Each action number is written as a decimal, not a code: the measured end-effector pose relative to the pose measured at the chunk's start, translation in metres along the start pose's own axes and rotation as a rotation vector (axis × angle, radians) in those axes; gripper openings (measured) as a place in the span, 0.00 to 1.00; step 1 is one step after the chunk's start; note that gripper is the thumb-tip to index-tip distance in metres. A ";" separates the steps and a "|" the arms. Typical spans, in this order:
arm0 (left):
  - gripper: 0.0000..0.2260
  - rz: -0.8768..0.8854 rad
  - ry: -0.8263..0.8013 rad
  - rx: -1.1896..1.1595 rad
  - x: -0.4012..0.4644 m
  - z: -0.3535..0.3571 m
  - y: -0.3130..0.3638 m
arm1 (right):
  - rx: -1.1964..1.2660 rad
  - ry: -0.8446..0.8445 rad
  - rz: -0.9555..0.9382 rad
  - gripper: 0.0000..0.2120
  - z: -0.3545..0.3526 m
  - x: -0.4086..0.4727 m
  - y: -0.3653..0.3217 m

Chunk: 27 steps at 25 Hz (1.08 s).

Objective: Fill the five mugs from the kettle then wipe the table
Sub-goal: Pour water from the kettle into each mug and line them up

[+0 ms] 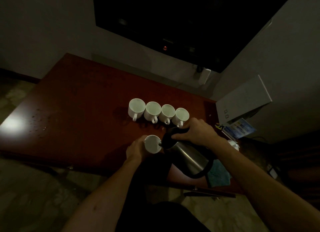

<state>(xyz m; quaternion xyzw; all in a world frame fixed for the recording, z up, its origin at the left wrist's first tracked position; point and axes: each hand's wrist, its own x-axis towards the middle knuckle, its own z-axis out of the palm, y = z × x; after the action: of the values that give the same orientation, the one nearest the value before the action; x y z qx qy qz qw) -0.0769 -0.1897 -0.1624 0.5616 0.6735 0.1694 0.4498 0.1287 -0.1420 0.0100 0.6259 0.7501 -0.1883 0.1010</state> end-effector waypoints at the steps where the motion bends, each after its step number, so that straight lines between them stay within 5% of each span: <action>1: 0.33 0.001 -0.002 0.000 0.000 0.000 0.000 | -0.004 -0.002 0.001 0.44 0.000 0.000 0.000; 27: 0.33 0.008 -0.009 -0.027 -0.004 -0.003 0.004 | -0.041 -0.002 0.015 0.32 0.001 -0.001 -0.006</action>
<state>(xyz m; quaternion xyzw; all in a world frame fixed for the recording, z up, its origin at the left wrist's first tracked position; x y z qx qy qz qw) -0.0771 -0.1914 -0.1561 0.5589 0.6668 0.1778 0.4599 0.1229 -0.1437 0.0105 0.6293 0.7488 -0.1728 0.1160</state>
